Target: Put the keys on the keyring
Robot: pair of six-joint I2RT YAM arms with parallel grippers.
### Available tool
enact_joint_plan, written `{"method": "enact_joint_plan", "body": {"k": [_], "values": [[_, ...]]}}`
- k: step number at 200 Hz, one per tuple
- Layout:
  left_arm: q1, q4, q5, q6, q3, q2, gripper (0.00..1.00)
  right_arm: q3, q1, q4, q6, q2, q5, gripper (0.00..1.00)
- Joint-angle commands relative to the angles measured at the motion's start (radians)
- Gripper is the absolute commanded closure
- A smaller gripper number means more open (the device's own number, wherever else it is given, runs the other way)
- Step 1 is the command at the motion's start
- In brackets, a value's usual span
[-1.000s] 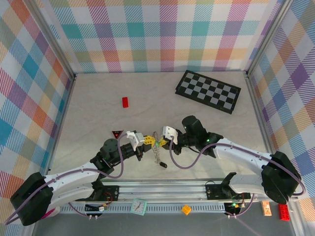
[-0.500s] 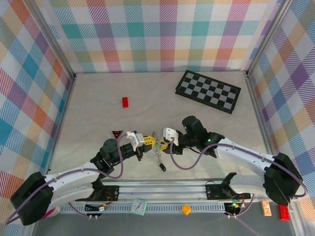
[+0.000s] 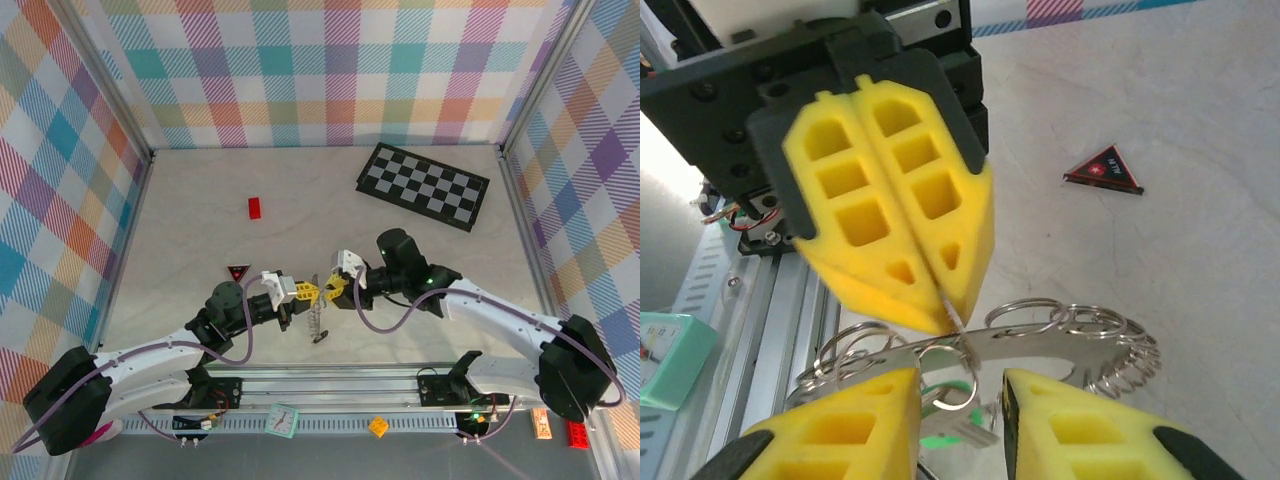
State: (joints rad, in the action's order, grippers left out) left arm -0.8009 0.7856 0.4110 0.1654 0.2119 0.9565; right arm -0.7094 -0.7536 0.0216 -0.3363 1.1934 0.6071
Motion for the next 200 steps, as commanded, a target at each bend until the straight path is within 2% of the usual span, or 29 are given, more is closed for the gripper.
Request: {"method": "enact_joint_plan", "body": {"k": [1,60,86,101,112,123,136,143,169,200], "values": [[-0.006,0.061,0.047,0.011,0.022,-0.002,1.0,-0.025,0.002,-0.066,0.046,0.022,0.056,0.73],[-0.006,0.079,0.063,0.007,0.026,0.011,1.0,-0.008,0.002,-0.095,0.039,0.02,0.103,0.76],[-0.007,0.096,0.061,0.0,0.026,0.018,1.0,-0.007,0.003,-0.095,0.028,0.023,0.112,0.87],[-0.007,0.087,0.052,-0.004,0.032,0.021,1.0,-0.011,0.002,-0.082,0.01,0.017,0.118,1.0],[-0.007,0.062,0.029,-0.009,0.038,0.018,1.0,-0.014,0.002,-0.059,-0.008,0.009,0.112,1.0],[-0.006,0.037,0.005,-0.011,0.041,0.009,0.92,-0.022,0.002,-0.024,-0.036,-0.006,0.1,1.0],[-0.006,-0.033,-0.029,-0.008,0.053,-0.013,0.76,-0.041,0.002,0.035,-0.085,-0.023,0.066,1.0],[-0.007,-0.086,-0.043,0.002,0.067,-0.027,0.72,-0.058,0.002,0.082,-0.11,-0.03,0.039,1.0],[-0.009,-0.359,-0.06,0.069,0.147,-0.075,0.67,-0.158,-0.007,0.291,-0.222,-0.016,-0.05,1.0],[-0.008,-0.579,-0.052,0.142,0.231,-0.078,0.67,-0.251,-0.035,0.453,-0.312,0.017,-0.135,1.0]]}}
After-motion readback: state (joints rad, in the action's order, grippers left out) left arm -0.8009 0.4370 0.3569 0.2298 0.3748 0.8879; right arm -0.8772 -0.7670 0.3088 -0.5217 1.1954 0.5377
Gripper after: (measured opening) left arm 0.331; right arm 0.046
